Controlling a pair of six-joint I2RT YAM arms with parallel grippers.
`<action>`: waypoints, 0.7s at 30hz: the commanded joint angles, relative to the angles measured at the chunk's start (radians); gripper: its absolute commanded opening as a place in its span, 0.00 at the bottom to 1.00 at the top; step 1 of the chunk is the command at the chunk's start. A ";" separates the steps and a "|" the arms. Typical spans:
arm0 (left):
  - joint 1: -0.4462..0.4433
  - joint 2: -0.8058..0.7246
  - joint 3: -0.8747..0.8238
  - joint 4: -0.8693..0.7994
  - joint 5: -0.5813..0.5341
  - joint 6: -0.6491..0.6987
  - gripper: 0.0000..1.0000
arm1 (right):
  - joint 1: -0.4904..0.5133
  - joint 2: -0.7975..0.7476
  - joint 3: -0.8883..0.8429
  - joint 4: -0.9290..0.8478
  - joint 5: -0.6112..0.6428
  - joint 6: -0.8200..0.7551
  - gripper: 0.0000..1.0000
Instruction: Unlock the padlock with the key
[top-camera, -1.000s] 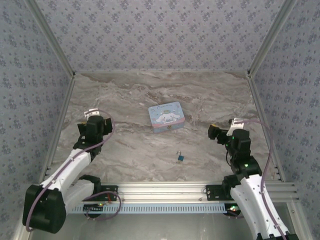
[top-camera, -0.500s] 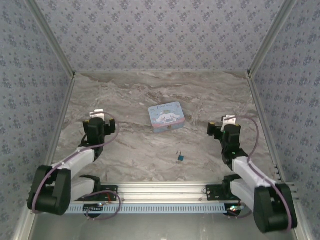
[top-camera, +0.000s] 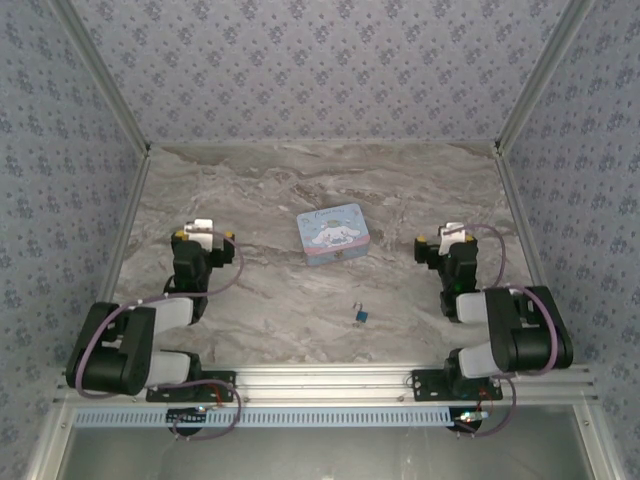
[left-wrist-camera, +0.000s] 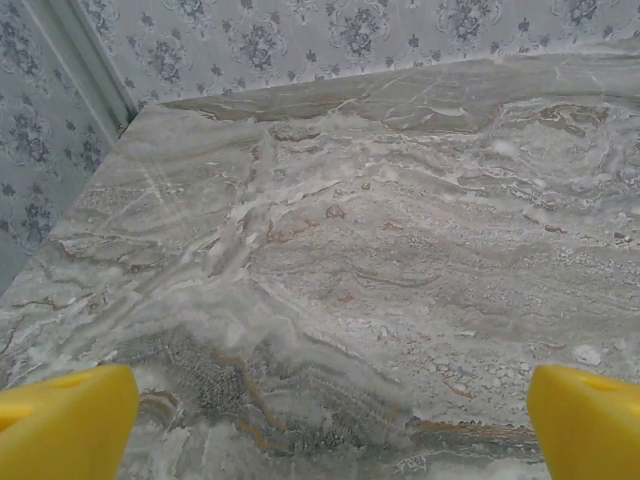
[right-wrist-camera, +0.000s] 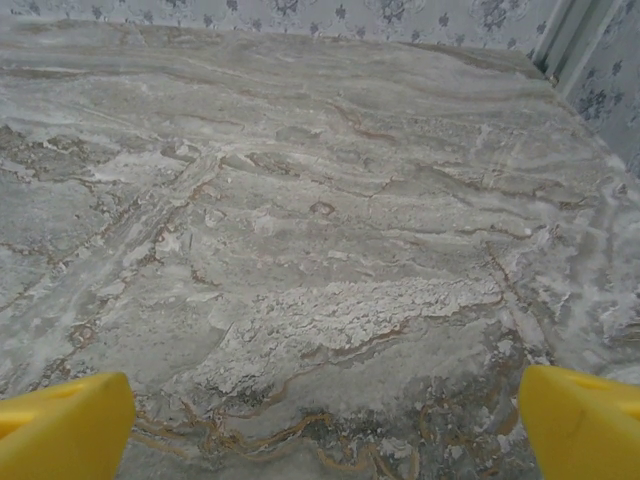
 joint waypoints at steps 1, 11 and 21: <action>0.032 0.092 -0.022 0.194 0.070 0.022 0.99 | -0.009 0.065 0.011 0.131 -0.047 -0.017 1.00; 0.116 0.187 0.125 -0.004 0.164 -0.042 0.99 | -0.078 0.070 0.164 -0.147 -0.052 0.067 1.00; 0.181 0.195 0.159 -0.050 0.207 -0.111 1.00 | -0.058 0.072 0.169 -0.154 -0.032 0.049 1.00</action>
